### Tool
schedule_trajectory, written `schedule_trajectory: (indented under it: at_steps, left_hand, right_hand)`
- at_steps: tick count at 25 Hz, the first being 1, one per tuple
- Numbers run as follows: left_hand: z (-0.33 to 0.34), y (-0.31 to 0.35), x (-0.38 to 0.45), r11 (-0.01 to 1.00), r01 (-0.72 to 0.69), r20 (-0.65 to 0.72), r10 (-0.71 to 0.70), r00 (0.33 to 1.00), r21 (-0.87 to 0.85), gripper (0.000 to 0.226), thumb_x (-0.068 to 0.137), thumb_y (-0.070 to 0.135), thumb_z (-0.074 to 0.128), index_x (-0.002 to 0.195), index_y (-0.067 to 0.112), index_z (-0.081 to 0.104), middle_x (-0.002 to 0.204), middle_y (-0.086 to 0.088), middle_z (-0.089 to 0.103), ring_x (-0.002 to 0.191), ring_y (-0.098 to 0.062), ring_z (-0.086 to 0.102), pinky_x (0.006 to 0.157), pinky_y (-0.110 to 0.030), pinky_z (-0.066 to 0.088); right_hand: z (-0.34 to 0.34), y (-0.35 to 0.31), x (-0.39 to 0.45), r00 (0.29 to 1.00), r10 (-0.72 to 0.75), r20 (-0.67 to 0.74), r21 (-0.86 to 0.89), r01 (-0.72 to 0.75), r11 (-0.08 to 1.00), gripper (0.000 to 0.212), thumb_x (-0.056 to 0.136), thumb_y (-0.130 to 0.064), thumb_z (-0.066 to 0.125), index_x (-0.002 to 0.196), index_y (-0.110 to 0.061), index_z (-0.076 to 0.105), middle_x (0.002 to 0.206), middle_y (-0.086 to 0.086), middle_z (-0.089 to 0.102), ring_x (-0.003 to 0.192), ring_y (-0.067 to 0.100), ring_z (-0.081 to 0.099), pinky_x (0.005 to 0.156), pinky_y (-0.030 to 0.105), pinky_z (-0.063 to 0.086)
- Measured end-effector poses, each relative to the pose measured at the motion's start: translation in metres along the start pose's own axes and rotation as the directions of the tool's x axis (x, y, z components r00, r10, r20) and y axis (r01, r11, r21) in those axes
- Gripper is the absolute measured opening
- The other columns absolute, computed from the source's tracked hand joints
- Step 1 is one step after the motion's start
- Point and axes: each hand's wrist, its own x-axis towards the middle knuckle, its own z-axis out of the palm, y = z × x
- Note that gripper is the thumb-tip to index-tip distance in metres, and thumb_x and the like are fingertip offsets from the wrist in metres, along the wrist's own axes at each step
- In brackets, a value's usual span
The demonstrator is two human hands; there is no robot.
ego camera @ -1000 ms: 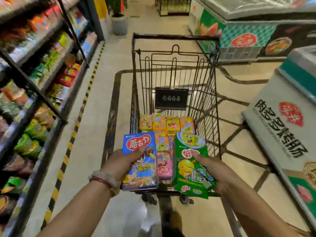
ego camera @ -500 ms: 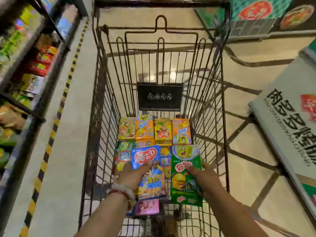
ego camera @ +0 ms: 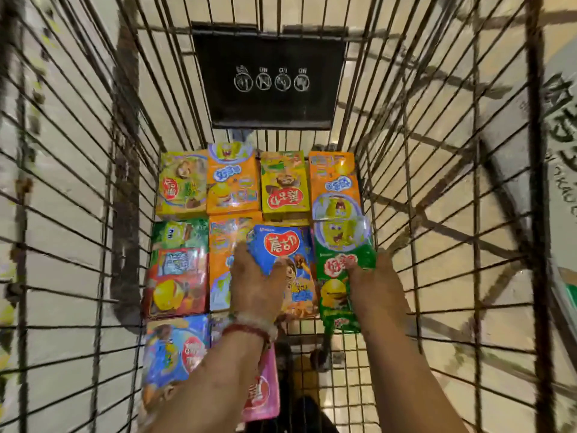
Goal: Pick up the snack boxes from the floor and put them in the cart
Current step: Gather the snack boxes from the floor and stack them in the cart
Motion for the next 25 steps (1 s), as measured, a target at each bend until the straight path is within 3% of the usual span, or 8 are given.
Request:
schedule_trajectory:
  at_steps: [2,4,8,12,16,19,22,25]
  left_hand:
    - [0.008,0.002,0.0,0.996,-0.083,0.014,0.083,0.996,0.034,0.084,0.07,0.05,0.059,0.139,0.007,0.038,0.129,-0.015,0.055,0.118,-0.033,0.052,0.097,-0.045,0.044]
    - [0.014,0.004,0.005,0.984,-0.134,0.007,0.135,0.991,0.118,0.07,0.083,0.033,0.067,0.143,0.012,0.036,0.134,-0.014,0.049,0.123,-0.029,0.044,0.098,-0.037,0.039]
    - [0.022,0.003,0.003,0.928,-0.199,-0.066,0.231,0.971,0.314,0.06,0.091,0.027,0.059,0.144,0.01,0.035,0.139,-0.015,0.043,0.129,-0.028,0.036,0.098,-0.035,0.03]
    - [0.031,-0.004,-0.007,0.896,-0.13,-0.121,0.199,0.973,0.425,0.054,0.097,0.034,0.046,0.145,0.013,0.035,0.145,-0.01,0.044,0.134,-0.033,0.034,0.104,-0.044,0.025]
    - [0.029,-0.003,-0.003,0.911,-0.097,-0.05,0.127,0.991,0.401,0.054,0.098,0.026,0.044,0.148,0.013,0.027,0.152,-0.008,0.032,0.138,-0.029,0.025,0.106,-0.031,0.012]
    - [0.019,-0.003,-0.003,0.934,-0.141,-0.005,0.151,0.989,0.327,0.059,0.095,0.026,0.053,0.148,0.014,0.028,0.149,-0.013,0.033,0.138,-0.03,0.027,0.109,-0.038,0.023]
    - [0.009,-0.006,-0.01,0.882,-0.24,0.139,0.2,0.97,0.405,0.053,0.096,0.022,0.052,0.144,0.008,0.035,0.146,-0.012,0.04,0.136,-0.027,0.034,0.109,-0.032,0.027]
    - [0.009,-0.016,-0.022,0.753,-0.398,0.286,0.284,0.915,0.524,0.056,0.072,0.009,0.076,0.124,-0.004,0.057,0.13,-0.023,0.055,0.116,-0.033,0.059,0.09,-0.032,0.05]
  right_hand:
    - [0.004,-0.001,-0.002,0.999,-0.033,-0.025,-0.046,0.031,0.998,0.046,0.096,-0.037,0.05,0.138,-0.021,0.041,0.134,0.009,0.054,0.121,0.029,0.05,0.079,0.033,0.035]
    - [0.008,0.0,-0.003,0.993,-0.092,-0.074,-0.073,0.087,0.994,0.044,0.096,-0.036,0.05,0.137,-0.022,0.042,0.135,0.005,0.052,0.122,0.026,0.05,0.081,0.032,0.037]
    - [0.023,0.013,-0.005,0.95,-0.246,-0.191,-0.124,0.225,0.966,0.052,0.095,-0.031,0.051,0.142,-0.013,0.041,0.143,0.007,0.047,0.129,0.024,0.045,0.101,0.035,0.038]
    - [0.026,0.014,-0.003,0.917,-0.349,-0.191,-0.236,0.303,0.923,0.05,0.096,-0.022,0.05,0.144,-0.011,0.04,0.149,0.008,0.039,0.138,0.024,0.032,0.111,0.031,0.024]
    - [0.031,0.019,-0.003,0.895,-0.373,-0.245,-0.236,0.318,0.918,0.039,0.091,-0.012,0.057,0.13,-0.006,0.056,0.143,0.015,0.045,0.133,0.032,0.039,0.106,0.038,0.035]
    - [0.041,0.023,0.0,0.844,-0.425,-0.328,-0.278,0.344,0.897,0.031,0.086,-0.005,0.059,0.115,0.002,0.065,0.127,0.02,0.06,0.121,0.037,0.054,0.102,0.046,0.038]
    - [0.046,0.026,0.004,0.776,-0.514,-0.365,-0.352,0.396,0.848,0.038,0.072,-0.01,0.059,0.105,0.005,0.068,0.113,0.022,0.066,0.108,0.04,0.062,0.091,0.055,0.042]
    - [0.047,0.028,0.007,0.76,-0.527,-0.379,-0.353,0.408,0.842,0.037,0.069,-0.007,0.061,0.102,0.006,0.069,0.111,0.024,0.067,0.102,0.042,0.064,0.083,0.059,0.047]
